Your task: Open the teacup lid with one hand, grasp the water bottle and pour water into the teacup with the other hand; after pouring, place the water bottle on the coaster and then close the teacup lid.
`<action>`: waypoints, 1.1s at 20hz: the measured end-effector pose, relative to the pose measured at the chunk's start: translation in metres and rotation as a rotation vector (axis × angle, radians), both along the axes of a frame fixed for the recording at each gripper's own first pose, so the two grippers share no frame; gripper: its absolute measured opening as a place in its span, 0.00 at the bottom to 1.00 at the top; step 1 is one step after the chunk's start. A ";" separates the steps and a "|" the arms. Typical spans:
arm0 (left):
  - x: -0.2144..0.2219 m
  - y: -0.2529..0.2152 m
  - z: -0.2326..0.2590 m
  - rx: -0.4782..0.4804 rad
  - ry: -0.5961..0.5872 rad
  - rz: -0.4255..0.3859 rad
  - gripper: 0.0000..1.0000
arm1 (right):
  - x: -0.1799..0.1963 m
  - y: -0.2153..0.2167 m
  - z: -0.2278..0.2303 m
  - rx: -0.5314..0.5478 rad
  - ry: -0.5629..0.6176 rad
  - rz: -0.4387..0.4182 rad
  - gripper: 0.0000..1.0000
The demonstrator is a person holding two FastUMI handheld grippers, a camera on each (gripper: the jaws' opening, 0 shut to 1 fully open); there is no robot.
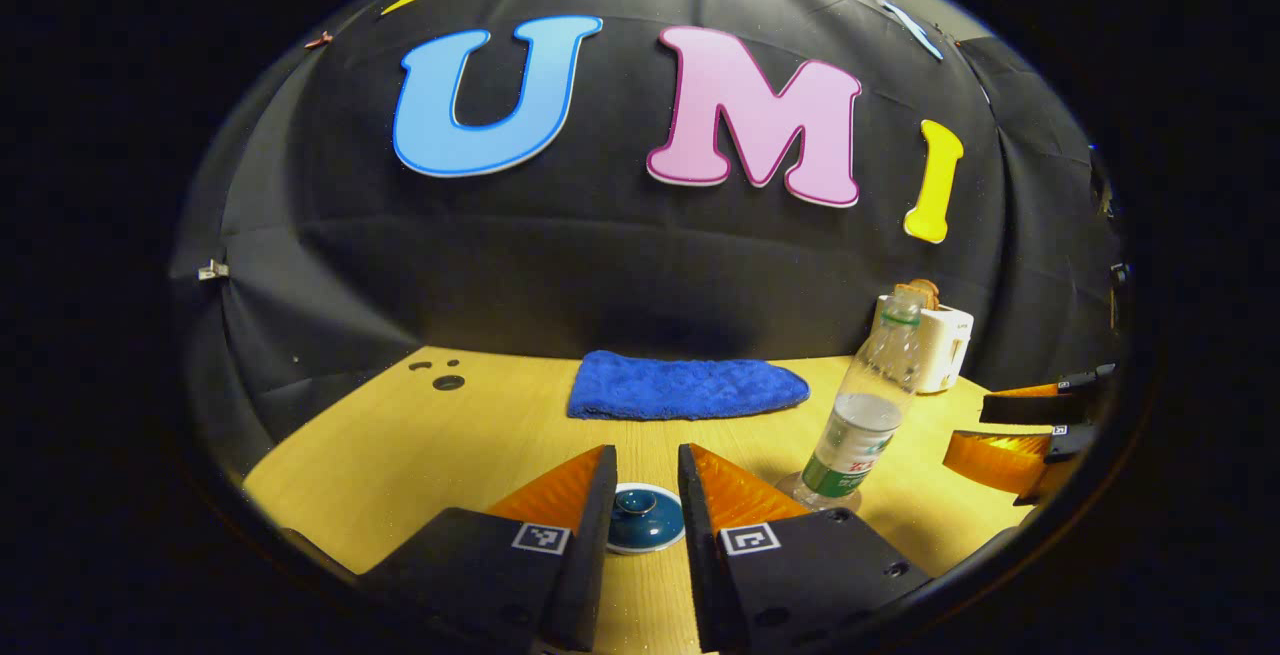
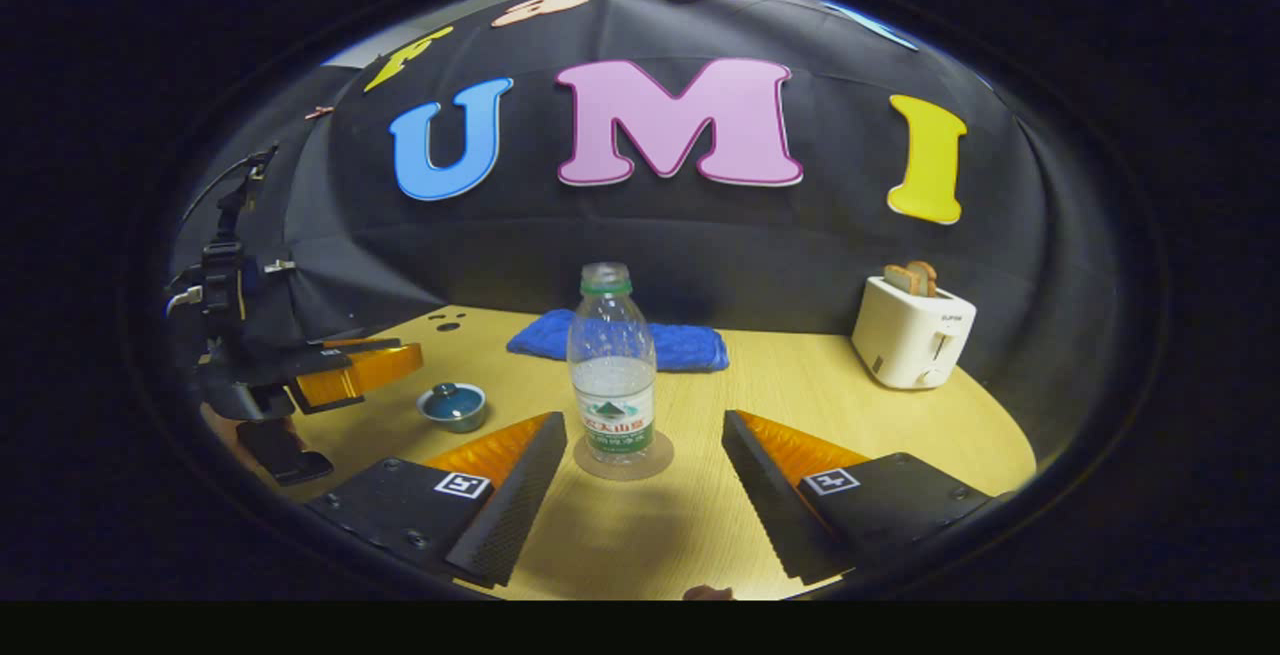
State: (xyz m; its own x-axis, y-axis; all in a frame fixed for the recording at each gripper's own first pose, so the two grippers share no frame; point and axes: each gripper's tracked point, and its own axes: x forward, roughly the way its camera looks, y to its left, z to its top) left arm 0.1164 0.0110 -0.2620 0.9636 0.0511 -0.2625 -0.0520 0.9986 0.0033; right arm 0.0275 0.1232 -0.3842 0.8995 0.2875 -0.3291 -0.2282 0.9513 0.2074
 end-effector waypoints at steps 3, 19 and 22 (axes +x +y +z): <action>-0.026 -0.005 0.043 0.008 0.000 -0.007 0.41 | -0.010 -0.006 0.050 0.009 -0.025 0.002 0.97; -0.102 -0.037 0.186 0.034 -0.102 -0.117 0.40 | -0.075 -0.059 0.194 0.015 -0.164 -0.112 0.96; -0.109 -0.038 0.189 0.043 -0.104 -0.126 0.40 | -0.078 -0.064 0.200 0.028 -0.172 -0.136 0.96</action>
State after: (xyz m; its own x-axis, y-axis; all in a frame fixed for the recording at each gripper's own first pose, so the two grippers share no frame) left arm 0.0072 -0.0270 -0.0730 0.9850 -0.0631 -0.1608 0.0715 0.9963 0.0469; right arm -0.0510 0.0590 -0.1842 0.9728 0.1667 -0.1610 -0.1326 0.9702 0.2029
